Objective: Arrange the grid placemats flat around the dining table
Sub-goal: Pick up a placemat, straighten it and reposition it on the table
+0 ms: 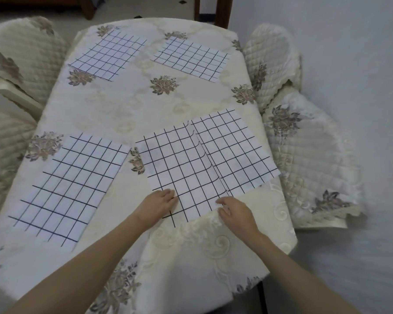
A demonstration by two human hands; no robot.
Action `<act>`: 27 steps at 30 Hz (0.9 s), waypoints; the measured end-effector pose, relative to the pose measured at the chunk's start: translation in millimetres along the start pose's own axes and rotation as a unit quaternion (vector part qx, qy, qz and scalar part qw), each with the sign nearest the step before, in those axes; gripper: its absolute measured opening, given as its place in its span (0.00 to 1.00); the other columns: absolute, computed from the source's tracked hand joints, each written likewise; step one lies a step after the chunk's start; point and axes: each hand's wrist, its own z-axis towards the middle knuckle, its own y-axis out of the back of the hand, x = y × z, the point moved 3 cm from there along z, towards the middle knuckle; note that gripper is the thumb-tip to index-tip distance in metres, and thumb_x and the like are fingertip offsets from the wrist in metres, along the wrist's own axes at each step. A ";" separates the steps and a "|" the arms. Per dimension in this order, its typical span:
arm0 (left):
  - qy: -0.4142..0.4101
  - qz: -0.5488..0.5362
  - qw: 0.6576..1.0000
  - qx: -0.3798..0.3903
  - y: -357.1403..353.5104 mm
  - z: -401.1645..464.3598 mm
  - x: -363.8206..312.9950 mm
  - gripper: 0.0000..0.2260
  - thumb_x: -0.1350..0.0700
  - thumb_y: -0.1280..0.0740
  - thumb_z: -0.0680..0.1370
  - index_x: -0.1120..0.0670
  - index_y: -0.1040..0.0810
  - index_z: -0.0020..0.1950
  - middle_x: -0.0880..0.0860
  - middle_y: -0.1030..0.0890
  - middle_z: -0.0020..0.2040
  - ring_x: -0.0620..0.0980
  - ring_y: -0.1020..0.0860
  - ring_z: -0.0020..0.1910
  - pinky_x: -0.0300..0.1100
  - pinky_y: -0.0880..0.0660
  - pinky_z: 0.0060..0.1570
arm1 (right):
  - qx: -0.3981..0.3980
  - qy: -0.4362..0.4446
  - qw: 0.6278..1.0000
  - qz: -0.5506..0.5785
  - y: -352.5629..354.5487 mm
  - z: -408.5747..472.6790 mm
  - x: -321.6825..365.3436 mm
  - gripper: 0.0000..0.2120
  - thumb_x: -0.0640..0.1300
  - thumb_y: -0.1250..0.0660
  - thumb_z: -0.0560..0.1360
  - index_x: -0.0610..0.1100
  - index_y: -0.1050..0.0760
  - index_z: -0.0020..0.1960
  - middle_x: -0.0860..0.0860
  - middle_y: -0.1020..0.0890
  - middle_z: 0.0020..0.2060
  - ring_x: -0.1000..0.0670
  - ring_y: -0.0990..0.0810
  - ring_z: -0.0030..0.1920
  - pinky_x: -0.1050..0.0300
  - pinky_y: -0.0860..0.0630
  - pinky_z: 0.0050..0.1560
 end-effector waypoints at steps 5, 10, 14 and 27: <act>-0.002 -0.016 0.999 -0.049 -2.1 -0.7 3.0 0.23 0.70 0.24 0.52 0.57 0.19 0.45 0.53 0.18 0.45 0.52 0.19 0.41 0.42 0.24 0.33 | -0.014 0.012 0.999 -0.032 -10.3 -3.3 -10.9 0.14 0.40 0.37 0.77 0.45 0.23 0.62 0.53 0.20 0.58 0.52 0.22 0.58 0.64 0.32 0.50; -0.015 -0.057 0.994 -0.097 -3.5 0.5 9.4 0.21 0.69 0.19 0.52 0.58 0.16 0.42 0.54 0.14 0.45 0.52 0.15 0.42 0.42 0.19 0.35 | -0.058 0.120 0.986 -0.104 -23.4 -6.3 -3.1 0.18 0.33 0.32 0.64 0.43 0.20 0.53 0.51 0.17 0.49 0.48 0.18 0.51 0.63 0.26 0.37; 0.001 -0.095 0.987 -0.126 -6.1 -2.5 10.3 0.21 0.68 0.18 0.53 0.58 0.15 0.43 0.53 0.14 0.48 0.51 0.15 0.46 0.41 0.19 0.37 | -0.055 0.244 0.954 -0.164 -47.8 3.0 16.7 0.21 0.30 0.34 0.62 0.42 0.22 0.53 0.48 0.19 0.49 0.46 0.21 0.52 0.55 0.21 0.47; 0.049 -0.173 0.967 -0.180 -12.4 -6.2 13.1 0.16 0.72 0.24 0.59 0.57 0.18 0.41 0.52 0.14 0.49 0.51 0.15 0.48 0.40 0.20 0.34 | -0.087 0.350 0.883 -0.301 -67.1 31.3 27.2 0.09 0.34 0.29 0.66 0.44 0.23 0.42 0.49 0.20 0.39 0.48 0.20 0.41 0.57 0.23 0.40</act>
